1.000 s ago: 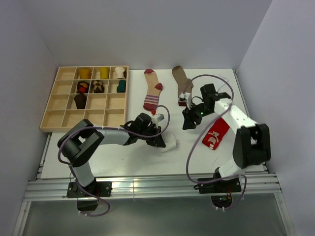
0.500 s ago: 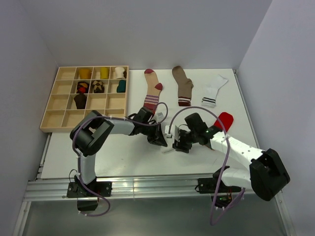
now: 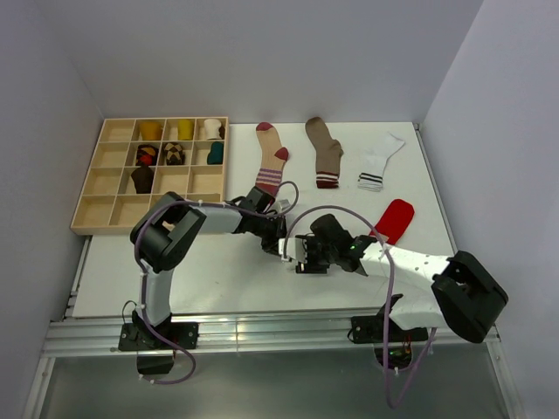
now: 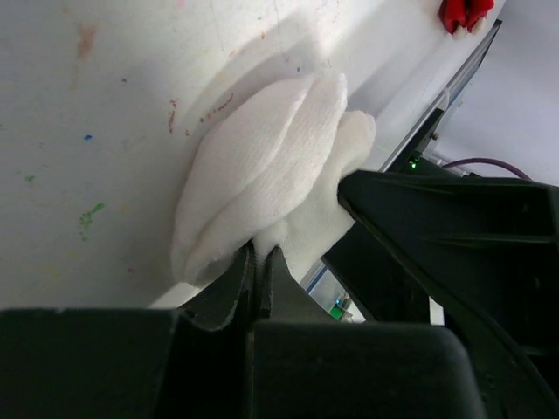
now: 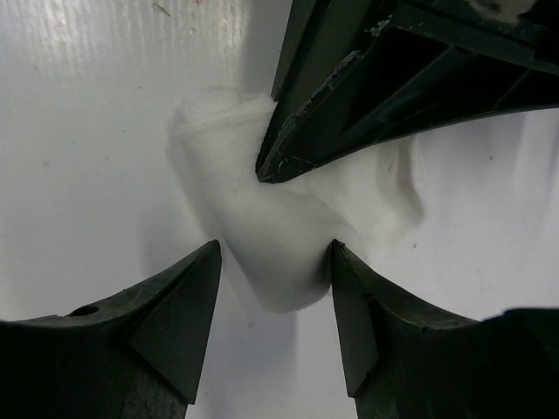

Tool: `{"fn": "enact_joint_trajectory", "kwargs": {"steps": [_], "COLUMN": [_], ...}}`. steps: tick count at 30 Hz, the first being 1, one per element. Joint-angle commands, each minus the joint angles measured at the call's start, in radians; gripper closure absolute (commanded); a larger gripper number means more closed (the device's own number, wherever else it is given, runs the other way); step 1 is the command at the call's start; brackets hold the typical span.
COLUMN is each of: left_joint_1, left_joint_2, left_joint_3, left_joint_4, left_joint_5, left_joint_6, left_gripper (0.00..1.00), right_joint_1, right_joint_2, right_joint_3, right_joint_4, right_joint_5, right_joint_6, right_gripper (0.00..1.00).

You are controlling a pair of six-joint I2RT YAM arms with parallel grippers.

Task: Roll the socks
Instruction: Roll the sock at the center of the board.

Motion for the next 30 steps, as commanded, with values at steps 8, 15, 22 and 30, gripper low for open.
{"fn": "enact_joint_trajectory", "kwargs": {"steps": [8,15,22,30], "left_joint_1": [0.025,0.040,0.043,0.057], "left_joint_2": [0.004,-0.112,-0.288,-0.543], "left_joint_3": [0.011,-0.081,-0.257,-0.431], "left_joint_4": [-0.017,0.125,0.294,0.363], "left_joint_5": [-0.014,-0.110,-0.293,-0.520], "left_joint_6": [0.031,-0.036,-0.067,-0.067], "left_gripper": [0.94,0.87,0.66,0.65], "right_joint_1": [0.025,-0.003,-0.062,-0.133], "right_joint_2": [0.151,0.205,0.333,0.445], "right_joint_3": [0.063,0.157,0.309,0.477], "right_joint_4": [0.035,-0.139,-0.391,-0.615], "right_joint_5": [0.074,-0.027,-0.158,-0.266], "right_joint_6": [0.000,0.011,-0.025,-0.070], "right_gripper": [0.75,0.85,0.87,0.87]}}
